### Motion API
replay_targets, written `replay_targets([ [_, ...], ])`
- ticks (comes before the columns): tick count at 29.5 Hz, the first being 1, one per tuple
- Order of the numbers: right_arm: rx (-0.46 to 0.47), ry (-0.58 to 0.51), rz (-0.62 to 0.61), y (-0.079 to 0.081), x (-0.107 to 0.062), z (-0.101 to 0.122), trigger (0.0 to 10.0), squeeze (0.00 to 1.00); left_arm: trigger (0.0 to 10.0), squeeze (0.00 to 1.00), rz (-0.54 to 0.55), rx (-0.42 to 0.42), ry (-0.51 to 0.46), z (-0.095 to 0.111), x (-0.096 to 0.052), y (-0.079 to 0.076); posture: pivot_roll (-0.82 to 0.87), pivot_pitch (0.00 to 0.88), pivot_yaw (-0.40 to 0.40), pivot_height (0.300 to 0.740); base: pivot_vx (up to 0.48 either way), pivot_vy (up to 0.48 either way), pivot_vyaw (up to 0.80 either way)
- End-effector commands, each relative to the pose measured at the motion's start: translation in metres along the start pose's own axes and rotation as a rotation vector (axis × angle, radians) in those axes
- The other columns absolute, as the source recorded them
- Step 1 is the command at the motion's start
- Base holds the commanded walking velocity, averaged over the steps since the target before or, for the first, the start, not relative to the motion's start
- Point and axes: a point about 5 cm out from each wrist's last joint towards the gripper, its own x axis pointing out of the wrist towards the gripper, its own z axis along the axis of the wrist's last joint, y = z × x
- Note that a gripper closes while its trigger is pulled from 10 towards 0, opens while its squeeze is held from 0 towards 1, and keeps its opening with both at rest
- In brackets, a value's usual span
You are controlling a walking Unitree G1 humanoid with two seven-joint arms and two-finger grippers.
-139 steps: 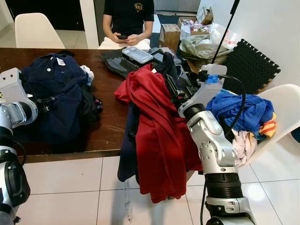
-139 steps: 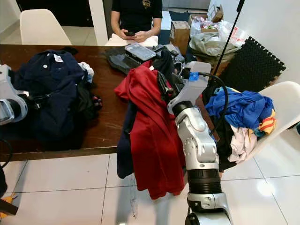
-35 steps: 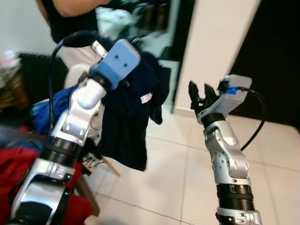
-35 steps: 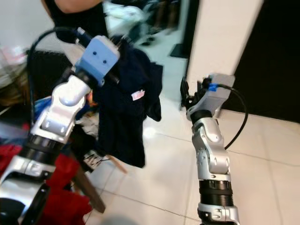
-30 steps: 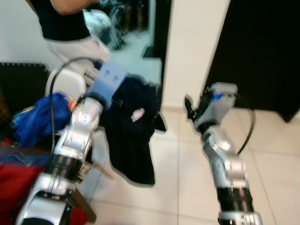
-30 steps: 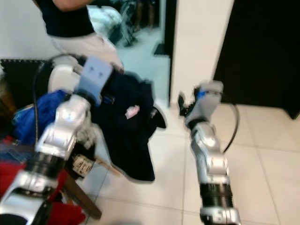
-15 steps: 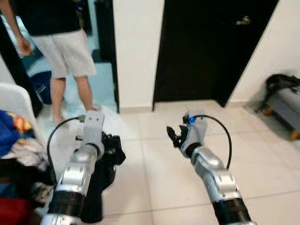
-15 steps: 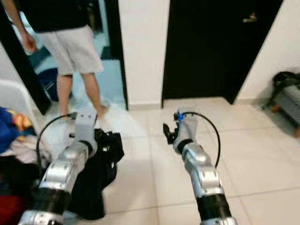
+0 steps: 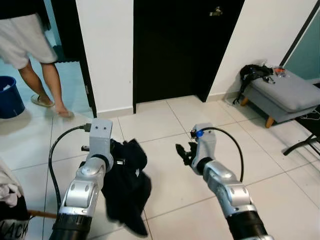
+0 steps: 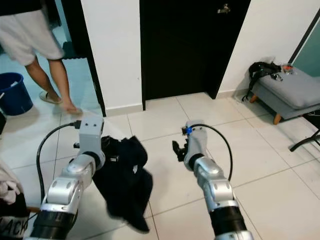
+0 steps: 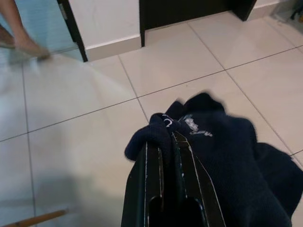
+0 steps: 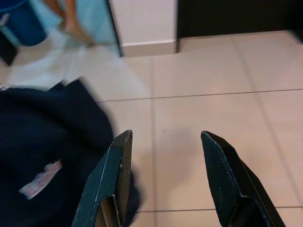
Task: Hang hanger
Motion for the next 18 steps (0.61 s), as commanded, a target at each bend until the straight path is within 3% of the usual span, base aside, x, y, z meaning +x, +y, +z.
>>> replay_targets([
  [1,-0.006,0.015,-0.010,-0.0018,-0.0010,-0.0036,10.0,0.00,10.0,0.00,0.007,-0.001,-0.004,0.0017,-0.0026,0.0009,-0.01,0.106,-0.051,0.740,0.000,0.000,0.00],
  [11,-0.013,0.013,-0.001,-0.0003,0.0002,-0.0023,10.0,0.00,10.0,0.00,0.001,-0.013,-0.002,0.0019,-0.0051,-0.0002,-0.01,0.106,-0.047,0.740,0.000,0.000,0.00],
  [18,-0.014,0.005,-0.004,0.0002,0.0009,-0.0011,10.0,0.00,10.0,0.00,-0.009,-0.032,-0.003,0.0039,-0.0040,-0.0002,-0.01,0.107,-0.043,0.740,0.311,0.000,0.00],
])
